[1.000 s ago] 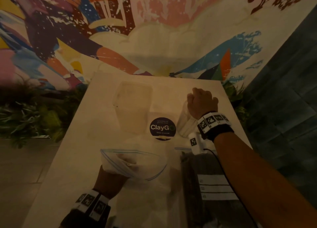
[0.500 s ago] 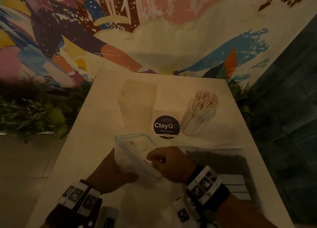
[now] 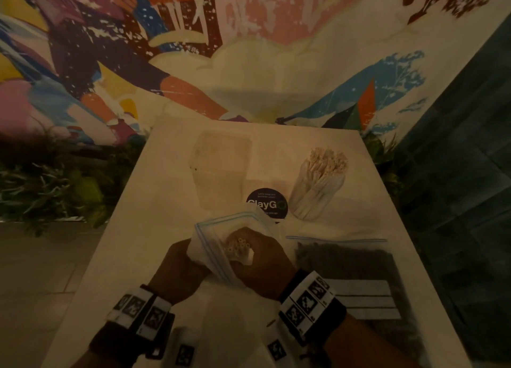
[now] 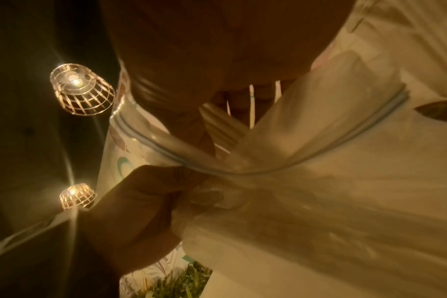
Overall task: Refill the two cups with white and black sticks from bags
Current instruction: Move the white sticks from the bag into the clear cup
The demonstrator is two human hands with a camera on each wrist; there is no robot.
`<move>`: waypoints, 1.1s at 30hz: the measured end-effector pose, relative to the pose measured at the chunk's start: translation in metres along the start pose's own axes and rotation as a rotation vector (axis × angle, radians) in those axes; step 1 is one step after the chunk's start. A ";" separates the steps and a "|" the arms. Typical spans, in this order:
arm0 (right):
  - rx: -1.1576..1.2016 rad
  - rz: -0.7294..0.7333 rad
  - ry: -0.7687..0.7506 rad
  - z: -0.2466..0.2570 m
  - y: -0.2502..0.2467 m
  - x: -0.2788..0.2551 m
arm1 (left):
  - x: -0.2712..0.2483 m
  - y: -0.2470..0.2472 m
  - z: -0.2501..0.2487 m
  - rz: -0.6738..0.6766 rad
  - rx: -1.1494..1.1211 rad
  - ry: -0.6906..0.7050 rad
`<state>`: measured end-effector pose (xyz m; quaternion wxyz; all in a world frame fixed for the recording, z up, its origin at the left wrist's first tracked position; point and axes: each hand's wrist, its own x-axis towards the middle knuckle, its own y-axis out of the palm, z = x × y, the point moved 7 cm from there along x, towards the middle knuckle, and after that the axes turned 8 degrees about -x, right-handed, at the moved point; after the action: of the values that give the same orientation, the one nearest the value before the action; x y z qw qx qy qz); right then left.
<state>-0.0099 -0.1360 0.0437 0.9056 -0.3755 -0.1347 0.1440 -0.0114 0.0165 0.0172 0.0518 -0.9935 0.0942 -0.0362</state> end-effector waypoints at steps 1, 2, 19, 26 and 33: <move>0.049 0.035 0.022 -0.001 0.002 0.001 | 0.000 0.001 -0.001 0.009 0.014 0.009; 0.066 0.046 0.019 -0.002 0.003 0.001 | 0.000 0.001 0.000 0.010 0.012 0.012; 0.010 -0.039 -0.026 -0.005 0.007 -0.009 | 0.002 -0.006 0.009 -0.175 -0.127 -0.052; -0.114 -0.099 -0.122 0.005 -0.006 -0.004 | 0.007 0.001 0.000 0.012 0.010 -0.107; -0.121 -0.090 -0.063 -0.008 0.000 -0.004 | 0.004 0.007 0.000 0.046 0.101 0.008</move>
<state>-0.0111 -0.1426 0.0381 0.8821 -0.4184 -0.1883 0.1067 -0.0083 0.0086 0.0171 0.1025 -0.9871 0.1152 -0.0438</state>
